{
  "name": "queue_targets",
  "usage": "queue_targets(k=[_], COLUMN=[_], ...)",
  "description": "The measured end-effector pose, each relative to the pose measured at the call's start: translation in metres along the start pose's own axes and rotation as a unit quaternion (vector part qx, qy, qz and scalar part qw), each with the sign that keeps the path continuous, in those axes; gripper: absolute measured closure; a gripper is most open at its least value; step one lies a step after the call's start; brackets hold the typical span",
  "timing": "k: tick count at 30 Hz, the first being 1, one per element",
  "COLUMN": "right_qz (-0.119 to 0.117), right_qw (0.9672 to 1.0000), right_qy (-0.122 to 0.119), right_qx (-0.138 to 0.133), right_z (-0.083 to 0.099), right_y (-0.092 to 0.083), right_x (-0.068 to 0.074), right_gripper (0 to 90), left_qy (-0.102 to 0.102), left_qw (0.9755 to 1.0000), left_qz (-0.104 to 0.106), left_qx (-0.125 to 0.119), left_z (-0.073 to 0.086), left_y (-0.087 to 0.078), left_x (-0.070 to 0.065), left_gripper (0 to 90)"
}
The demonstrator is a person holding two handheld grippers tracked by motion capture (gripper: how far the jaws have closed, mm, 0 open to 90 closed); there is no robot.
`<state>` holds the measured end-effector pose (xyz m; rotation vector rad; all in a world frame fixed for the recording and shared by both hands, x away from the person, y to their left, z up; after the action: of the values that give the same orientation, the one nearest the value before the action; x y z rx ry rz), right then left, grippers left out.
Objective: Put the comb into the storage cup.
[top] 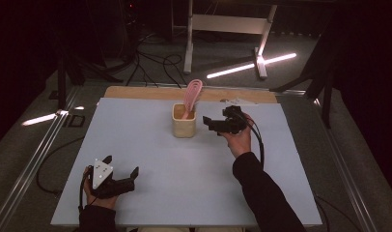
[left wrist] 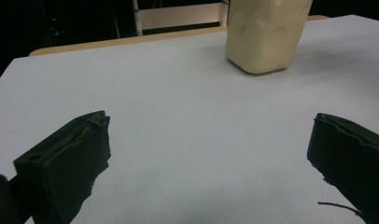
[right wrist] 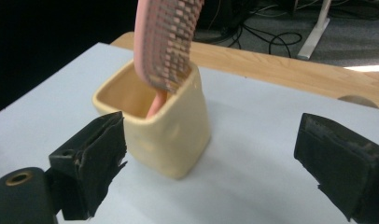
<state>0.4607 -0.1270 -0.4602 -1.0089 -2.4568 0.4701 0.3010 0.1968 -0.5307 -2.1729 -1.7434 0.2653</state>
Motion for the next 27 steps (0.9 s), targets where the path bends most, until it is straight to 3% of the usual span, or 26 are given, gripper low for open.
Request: queue_targets(k=[17, 22, 27], right_qz=[0.011, 0.013, 0.032], right_qw=[0.9998, 0.9999, 0.9993], right_qy=[-0.016, -0.004, -0.016], right_qx=[0.012, 0.004, 0.011], right_z=[0.035, 0.045, 0.053], right_y=[-0.037, -0.054, -0.069], right_x=[-0.011, -0.017, -0.022], right_gripper=[8.7, 8.7, 8.7], left_qy=[-0.005, -0.001, 0.013], left_qw=[1.0, 0.9999, 0.9998], left_qz=[0.004, 0.006, 0.005], left_qx=[0.007, 0.009, 0.014], left_z=[0.001, 0.001, 0.001], left_y=[0.001, 0.0, 0.0], left_x=[0.0, -0.002, -0.005], left_gripper=[0.0, 0.0, 0.0])
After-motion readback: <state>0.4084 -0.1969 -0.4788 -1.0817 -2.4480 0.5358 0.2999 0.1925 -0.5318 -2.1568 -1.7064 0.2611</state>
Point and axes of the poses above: each handheld gripper's, and its own axes: y roughly forward along the jaws, z roughly out of its underside, x roughly to its left, the point moved 7 cm from there along y, roughly forward along the jaws, and after that the axes turned 9 degrees about -z, right-handed, at the moved point
